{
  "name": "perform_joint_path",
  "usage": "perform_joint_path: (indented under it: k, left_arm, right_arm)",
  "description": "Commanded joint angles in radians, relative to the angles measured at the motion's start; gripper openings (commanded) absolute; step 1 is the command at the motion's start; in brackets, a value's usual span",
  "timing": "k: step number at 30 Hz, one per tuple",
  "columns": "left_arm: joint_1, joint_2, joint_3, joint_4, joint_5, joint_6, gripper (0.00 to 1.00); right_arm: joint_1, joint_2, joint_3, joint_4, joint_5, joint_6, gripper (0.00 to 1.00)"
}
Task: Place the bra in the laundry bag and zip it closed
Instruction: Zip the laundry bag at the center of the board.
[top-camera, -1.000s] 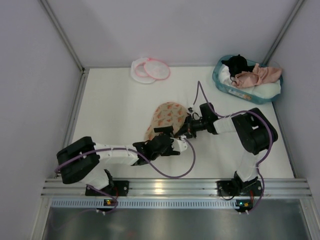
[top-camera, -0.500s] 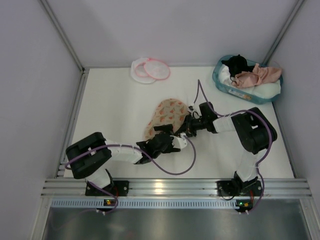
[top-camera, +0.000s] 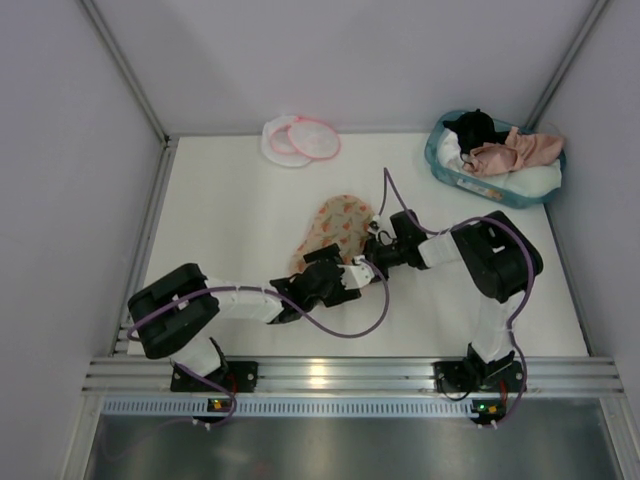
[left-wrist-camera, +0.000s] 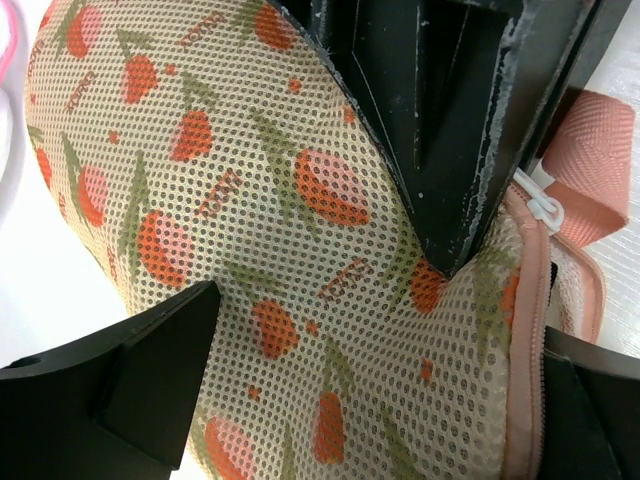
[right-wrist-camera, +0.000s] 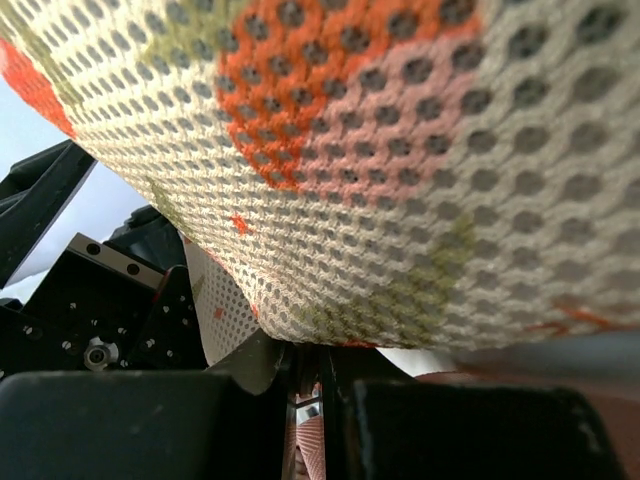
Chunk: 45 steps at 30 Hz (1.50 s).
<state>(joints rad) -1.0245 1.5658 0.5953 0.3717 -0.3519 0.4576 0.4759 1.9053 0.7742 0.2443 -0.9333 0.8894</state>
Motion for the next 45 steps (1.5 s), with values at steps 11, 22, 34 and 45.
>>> perform_joint_path:
  k: [11,22,34,45]
  left_arm:
    - [0.034,-0.366,0.028,-0.419,0.523,0.001,0.92]
    - [0.034,-0.409,0.04,-0.466,0.487,-0.016,0.8]
    - [0.035,-0.328,0.069,-0.278,0.228,-0.059,0.81]
    - [0.034,-0.167,0.051,-0.163,0.122,-0.024,0.81]
  right_arm:
    - [0.038,-0.009,0.023,0.087,-0.117,0.082,0.0]
    - [0.04,-0.02,0.008,0.116,-0.11,0.109,0.0]
    - [0.038,-0.041,-0.004,0.115,-0.105,0.118,0.0]
    - [0.047,-0.045,-0.007,0.131,-0.111,0.132,0.0]
